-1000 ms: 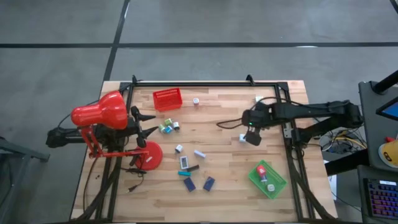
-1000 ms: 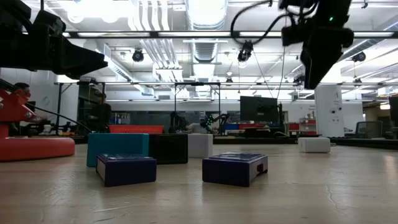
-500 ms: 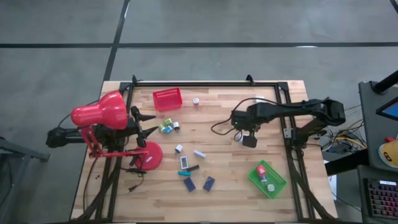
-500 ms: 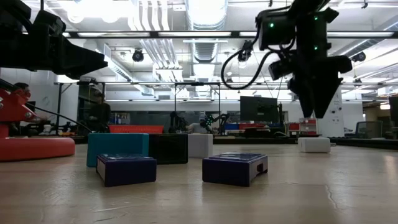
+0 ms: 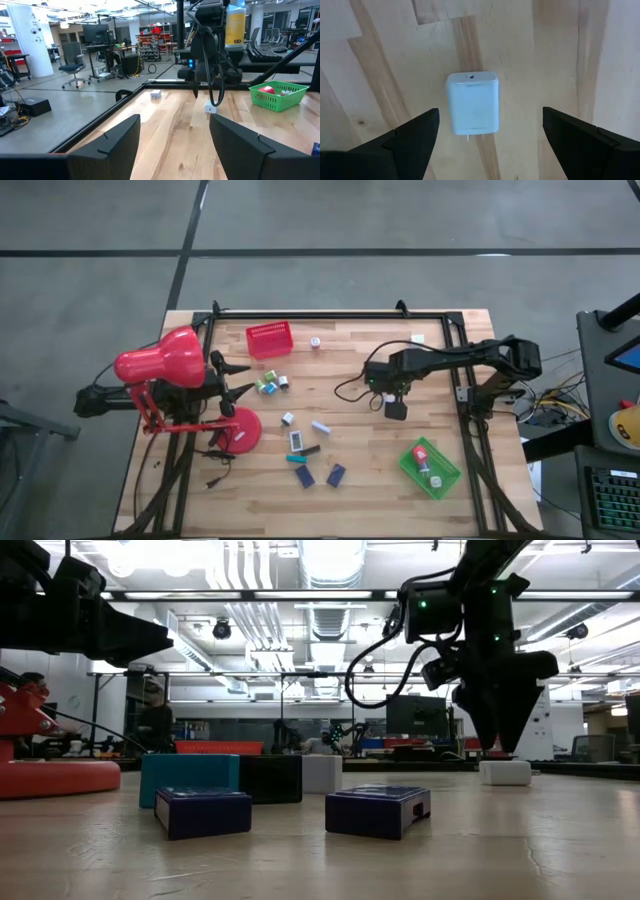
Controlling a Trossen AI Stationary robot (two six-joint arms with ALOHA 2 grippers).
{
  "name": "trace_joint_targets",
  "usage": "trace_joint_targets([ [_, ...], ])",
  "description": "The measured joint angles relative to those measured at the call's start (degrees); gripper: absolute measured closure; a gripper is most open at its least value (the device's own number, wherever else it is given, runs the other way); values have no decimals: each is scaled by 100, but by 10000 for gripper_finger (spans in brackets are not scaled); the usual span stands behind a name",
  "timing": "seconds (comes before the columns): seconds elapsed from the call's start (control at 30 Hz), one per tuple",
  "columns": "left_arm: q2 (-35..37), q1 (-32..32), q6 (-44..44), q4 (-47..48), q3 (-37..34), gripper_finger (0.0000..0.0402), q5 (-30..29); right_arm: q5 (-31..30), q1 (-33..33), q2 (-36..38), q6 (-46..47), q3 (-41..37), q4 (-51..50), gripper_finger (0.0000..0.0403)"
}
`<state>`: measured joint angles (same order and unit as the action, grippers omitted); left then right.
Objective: Pick & Place Office items
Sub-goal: Put the bottom white charger adapter into the green bin
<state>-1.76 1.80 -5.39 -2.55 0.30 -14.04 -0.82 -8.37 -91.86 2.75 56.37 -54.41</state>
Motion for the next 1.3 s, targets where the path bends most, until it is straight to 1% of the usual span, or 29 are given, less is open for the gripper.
trace_joint_targets([
  [0.4, 0, 1, 0, 1, 1, 156, 0, 238, -17, -397, 24, -69, 149, 55],
  [0.83, 0, -1, 0, -1, 2, 156, 0, 282, -17, -653, 14, -178, 399, 57],
  [1.1, 0, -1, 0, 1, -1, 156, -1, 282, -17, -653, 21, -218, 538, 83],
  [1.3, 0, -1, 1, -1, 1, 156, -1, 280, -17, -653, 22, -229, 545, 119],
])
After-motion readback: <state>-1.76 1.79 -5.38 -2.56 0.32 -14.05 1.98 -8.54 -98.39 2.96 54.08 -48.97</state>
